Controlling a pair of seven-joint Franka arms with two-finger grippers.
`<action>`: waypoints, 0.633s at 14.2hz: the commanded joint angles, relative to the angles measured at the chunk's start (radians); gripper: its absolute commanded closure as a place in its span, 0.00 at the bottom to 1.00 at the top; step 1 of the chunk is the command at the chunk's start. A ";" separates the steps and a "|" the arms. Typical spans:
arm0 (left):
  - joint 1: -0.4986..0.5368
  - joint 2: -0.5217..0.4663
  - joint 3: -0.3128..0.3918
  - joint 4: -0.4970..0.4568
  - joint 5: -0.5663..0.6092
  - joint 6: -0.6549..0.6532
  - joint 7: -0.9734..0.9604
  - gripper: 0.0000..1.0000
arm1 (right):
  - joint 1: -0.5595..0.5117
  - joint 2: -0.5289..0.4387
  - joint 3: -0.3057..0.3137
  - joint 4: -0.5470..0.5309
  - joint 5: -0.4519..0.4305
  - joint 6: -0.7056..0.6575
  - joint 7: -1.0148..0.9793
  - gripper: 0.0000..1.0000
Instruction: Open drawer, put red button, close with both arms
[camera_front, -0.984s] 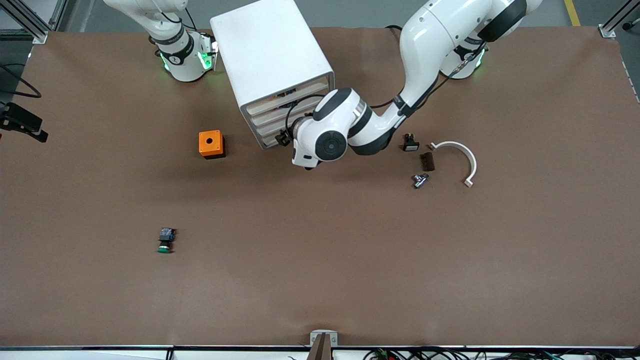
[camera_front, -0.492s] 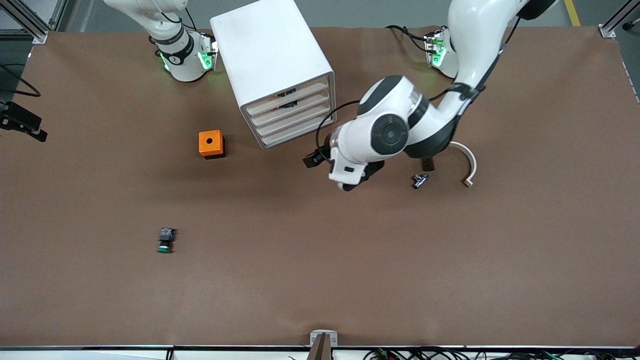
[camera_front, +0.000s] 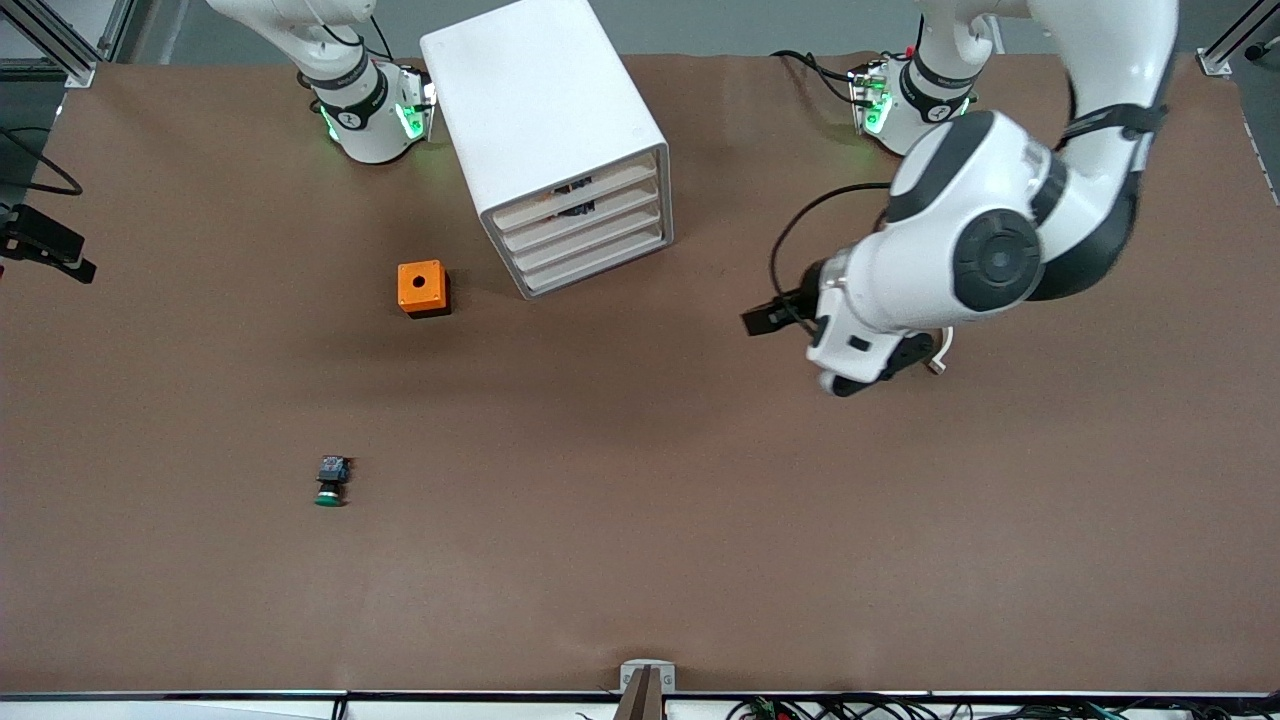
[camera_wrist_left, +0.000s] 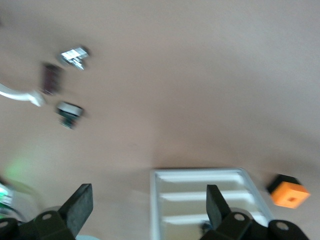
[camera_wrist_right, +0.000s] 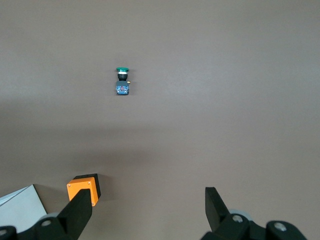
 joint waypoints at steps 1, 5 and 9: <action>0.033 -0.057 -0.002 -0.031 0.060 -0.067 0.092 0.00 | -0.016 -0.017 0.009 -0.014 0.004 -0.004 0.012 0.00; 0.139 -0.121 -0.004 -0.032 0.069 -0.122 0.261 0.00 | -0.016 -0.016 0.009 -0.013 0.004 -0.004 0.015 0.00; 0.078 -0.210 0.201 -0.038 0.072 -0.242 0.520 0.00 | -0.016 -0.016 0.009 -0.021 0.004 -0.005 0.018 0.00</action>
